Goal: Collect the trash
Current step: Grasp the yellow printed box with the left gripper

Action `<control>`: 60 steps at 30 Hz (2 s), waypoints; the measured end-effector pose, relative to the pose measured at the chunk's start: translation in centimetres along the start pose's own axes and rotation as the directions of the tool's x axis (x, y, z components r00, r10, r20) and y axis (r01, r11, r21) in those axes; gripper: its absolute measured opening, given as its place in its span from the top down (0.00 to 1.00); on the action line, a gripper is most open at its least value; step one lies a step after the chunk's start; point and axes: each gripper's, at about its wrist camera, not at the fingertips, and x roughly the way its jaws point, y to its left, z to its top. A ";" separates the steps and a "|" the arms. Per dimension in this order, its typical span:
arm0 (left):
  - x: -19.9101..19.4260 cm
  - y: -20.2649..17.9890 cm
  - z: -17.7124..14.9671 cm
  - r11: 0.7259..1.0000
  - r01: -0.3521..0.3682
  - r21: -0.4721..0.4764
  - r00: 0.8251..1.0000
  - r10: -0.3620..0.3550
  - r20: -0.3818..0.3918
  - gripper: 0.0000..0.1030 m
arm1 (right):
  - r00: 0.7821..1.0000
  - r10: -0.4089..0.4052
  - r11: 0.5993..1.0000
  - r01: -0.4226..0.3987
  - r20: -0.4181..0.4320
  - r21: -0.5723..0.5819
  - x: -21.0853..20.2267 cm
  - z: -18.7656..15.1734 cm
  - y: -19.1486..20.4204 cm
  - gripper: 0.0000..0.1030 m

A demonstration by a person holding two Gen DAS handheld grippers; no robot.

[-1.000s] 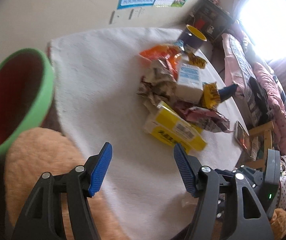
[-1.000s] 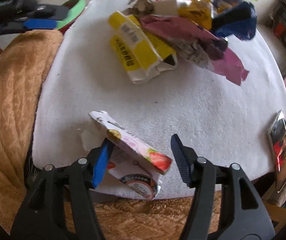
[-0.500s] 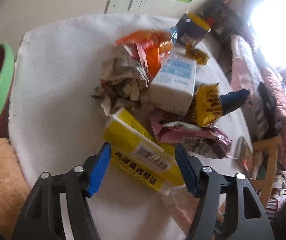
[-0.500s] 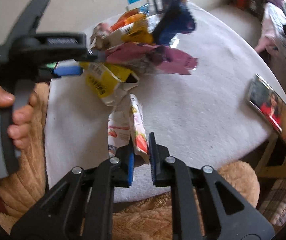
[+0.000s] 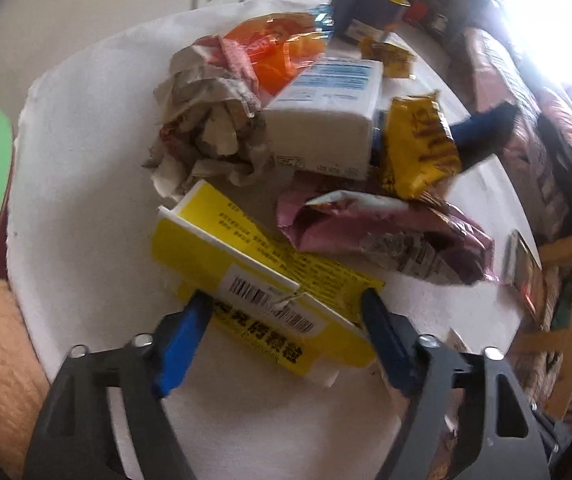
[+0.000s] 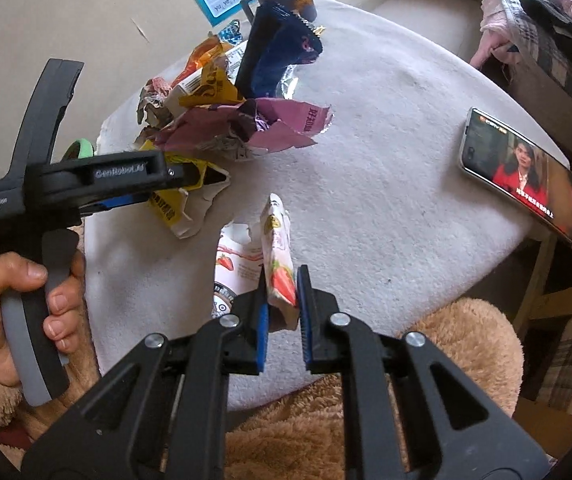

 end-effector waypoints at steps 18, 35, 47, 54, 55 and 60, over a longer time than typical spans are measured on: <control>-2.4 3.6 -0.2 0.996 0.064 0.060 0.996 -0.059 -0.073 0.56 | 1.000 0.006 1.000 -0.006 -0.013 -0.003 0.9 0.5 0.5 0.87; 0.0 3.2 1.1 1.000 0.020 0.021 1.000 -0.019 -0.024 0.25 | 1.000 0.000 1.000 0.000 -0.027 -0.002 1.6 0.7 0.6 0.86; -3.2 3.9 -0.4 0.993 0.121 0.009 0.992 -0.121 -0.015 0.67 | 0.999 -0.033 0.999 0.033 -0.007 -0.027 1.2 0.8 1.6 0.87; -7.3 5.5 -1.2 0.993 0.120 0.022 0.989 -0.122 0.081 0.68 | 1.000 0.021 1.000 -0.021 0.013 -0.021 0.4 1.2 3.2 0.87; -7.6 5.7 -1.1 0.993 0.120 0.021 0.988 -0.121 0.091 0.68 | 1.000 0.025 0.999 -0.024 0.016 -0.030 0.3 1.2 3.7 0.87; -8.8 6.6 -1.1 0.993 0.119 0.026 0.984 -0.121 0.133 0.68 | 0.998 0.046 0.997 -0.043 0.050 -0.060 -0.6 2.2 5.8 0.87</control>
